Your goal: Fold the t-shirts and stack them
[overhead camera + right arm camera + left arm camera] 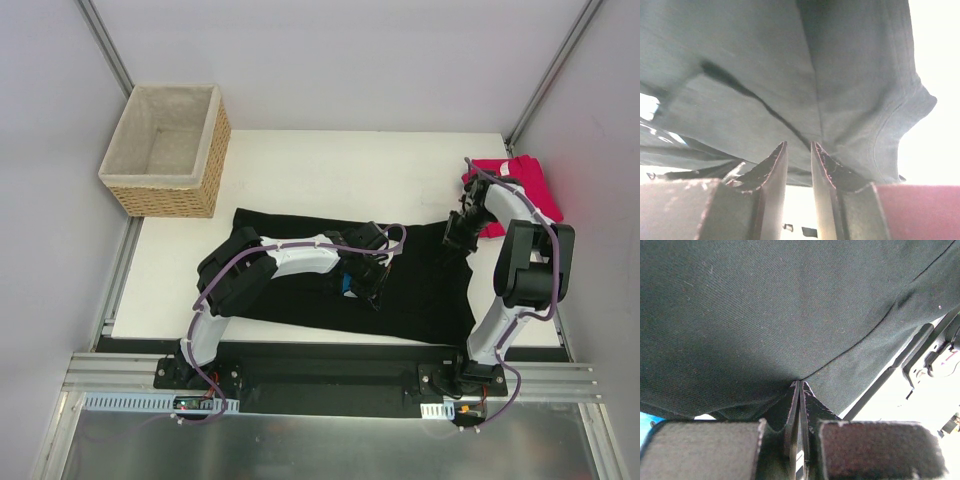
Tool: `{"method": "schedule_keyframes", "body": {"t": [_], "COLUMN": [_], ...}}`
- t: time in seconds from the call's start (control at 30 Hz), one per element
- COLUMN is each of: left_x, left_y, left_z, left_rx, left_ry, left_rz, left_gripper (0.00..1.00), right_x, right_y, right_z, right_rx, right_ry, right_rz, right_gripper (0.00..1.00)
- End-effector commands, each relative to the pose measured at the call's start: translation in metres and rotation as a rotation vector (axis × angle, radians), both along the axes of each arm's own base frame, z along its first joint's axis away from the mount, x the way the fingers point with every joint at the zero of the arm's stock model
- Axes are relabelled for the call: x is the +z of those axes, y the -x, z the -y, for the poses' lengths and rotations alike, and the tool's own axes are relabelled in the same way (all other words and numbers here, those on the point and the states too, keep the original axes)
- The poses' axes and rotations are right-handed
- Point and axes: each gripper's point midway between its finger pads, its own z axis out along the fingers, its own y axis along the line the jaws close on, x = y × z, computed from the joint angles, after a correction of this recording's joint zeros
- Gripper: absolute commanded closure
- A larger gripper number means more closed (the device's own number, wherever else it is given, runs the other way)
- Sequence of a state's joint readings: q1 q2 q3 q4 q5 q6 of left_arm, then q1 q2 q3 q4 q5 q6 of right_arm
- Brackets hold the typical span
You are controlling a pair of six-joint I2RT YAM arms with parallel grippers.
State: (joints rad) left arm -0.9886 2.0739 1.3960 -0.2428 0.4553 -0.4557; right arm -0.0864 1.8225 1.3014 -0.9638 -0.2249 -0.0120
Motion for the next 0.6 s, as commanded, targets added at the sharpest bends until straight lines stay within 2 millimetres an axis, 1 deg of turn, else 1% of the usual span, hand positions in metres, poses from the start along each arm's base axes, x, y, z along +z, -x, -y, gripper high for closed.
{"method": "schedule_keyframes", "body": {"t": [0.0,0.1,0.23,0.43,0.57], "left_x": [-0.012,-0.012,-0.012,-0.013,-0.013], "left_y": [0.002,0.002,0.002,0.002,0.002], "left_z": [-0.01,-0.012,-0.012,-0.012,-0.012], "left_rx": [-0.017,-0.016,-0.017,-0.02,-0.021], "left_ry": [-0.048,-0.053,-0.053,-0.052,-0.054], "left_rz": [0.021,0.025,0.026,0.026,0.028], "left_gripper": [1.0,1.0,1.0,1.0,1.0], "right_x": [0.009,-0.002,-0.007,-0.012,-0.014], "right_y": [-0.016,-0.021,-0.026,-0.03,-0.032], "right_z": [-0.004,-0.002,0.001,0.008,0.006], "right_rx": [-0.034,-0.037,-0.03,-0.013,0.006], "right_ry": [-0.019,-0.01,0.011,0.052,0.062], "right_rz": [0.032,0.01,0.001,-0.003,-0.014], "right_gripper": [0.71,0.71,0.72,0.71,0.71]}}
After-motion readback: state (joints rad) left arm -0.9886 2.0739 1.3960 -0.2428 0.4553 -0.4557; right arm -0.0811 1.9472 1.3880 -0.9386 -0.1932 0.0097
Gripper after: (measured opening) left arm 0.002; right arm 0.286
